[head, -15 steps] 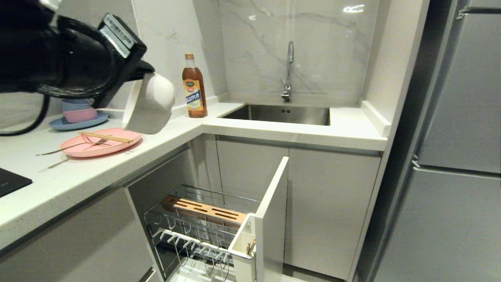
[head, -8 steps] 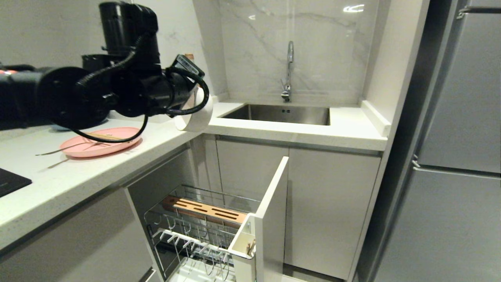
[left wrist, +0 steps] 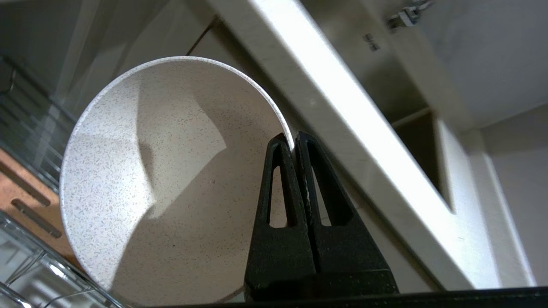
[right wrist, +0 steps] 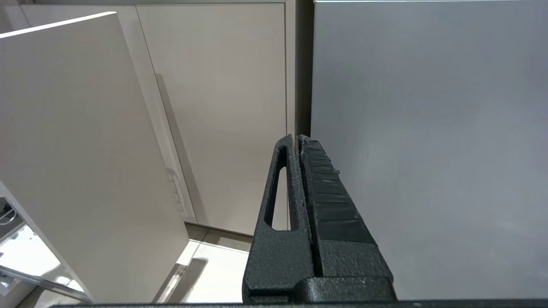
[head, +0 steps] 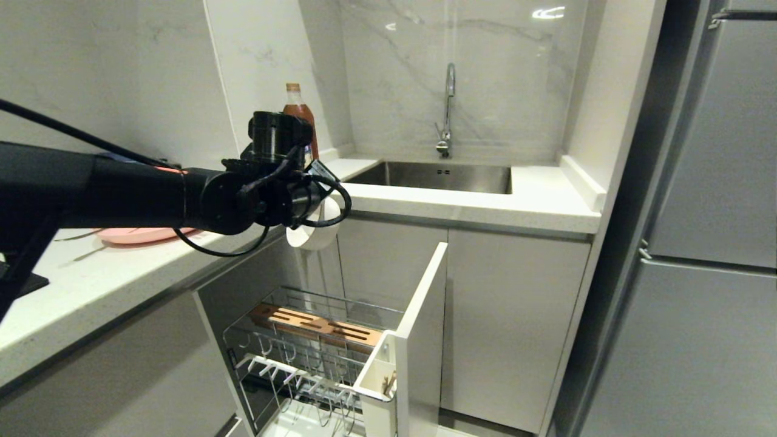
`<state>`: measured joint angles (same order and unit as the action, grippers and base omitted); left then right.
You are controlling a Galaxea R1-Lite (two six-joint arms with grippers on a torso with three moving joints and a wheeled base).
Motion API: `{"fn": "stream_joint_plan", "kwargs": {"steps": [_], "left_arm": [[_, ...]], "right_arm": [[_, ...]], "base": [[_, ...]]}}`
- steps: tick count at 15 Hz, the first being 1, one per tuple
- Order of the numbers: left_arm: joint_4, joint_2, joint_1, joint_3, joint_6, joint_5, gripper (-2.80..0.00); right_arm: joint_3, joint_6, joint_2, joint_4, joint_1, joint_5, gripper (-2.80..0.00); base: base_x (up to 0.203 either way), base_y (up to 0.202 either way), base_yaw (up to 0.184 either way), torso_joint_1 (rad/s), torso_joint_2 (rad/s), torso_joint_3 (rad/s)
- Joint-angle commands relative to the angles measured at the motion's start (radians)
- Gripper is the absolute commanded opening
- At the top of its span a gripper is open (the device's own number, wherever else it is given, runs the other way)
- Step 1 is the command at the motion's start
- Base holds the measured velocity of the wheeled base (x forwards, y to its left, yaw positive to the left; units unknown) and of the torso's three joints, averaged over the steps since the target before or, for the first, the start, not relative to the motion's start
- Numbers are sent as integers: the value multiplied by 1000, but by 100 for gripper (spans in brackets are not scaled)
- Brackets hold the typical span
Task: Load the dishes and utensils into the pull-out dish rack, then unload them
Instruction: Pick up the bowl and place it in the cupboard
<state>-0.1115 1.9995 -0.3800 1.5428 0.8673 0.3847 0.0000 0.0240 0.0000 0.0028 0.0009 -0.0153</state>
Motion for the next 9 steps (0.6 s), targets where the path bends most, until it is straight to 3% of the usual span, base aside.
{"fn": "stream_joint_plan", "kwargs": {"steps": [1,9], "left_arm": [[-5,59,6,2,12,0,-280],[-29,182,7,66,16,-3,-280]], "right_arm": [[2,0,0,0,-1,0,-280],[2,0,0,0,1,0,-280]], "base": [[0,0,0,0,0,0],[0,0,0,0,0,0]]}}
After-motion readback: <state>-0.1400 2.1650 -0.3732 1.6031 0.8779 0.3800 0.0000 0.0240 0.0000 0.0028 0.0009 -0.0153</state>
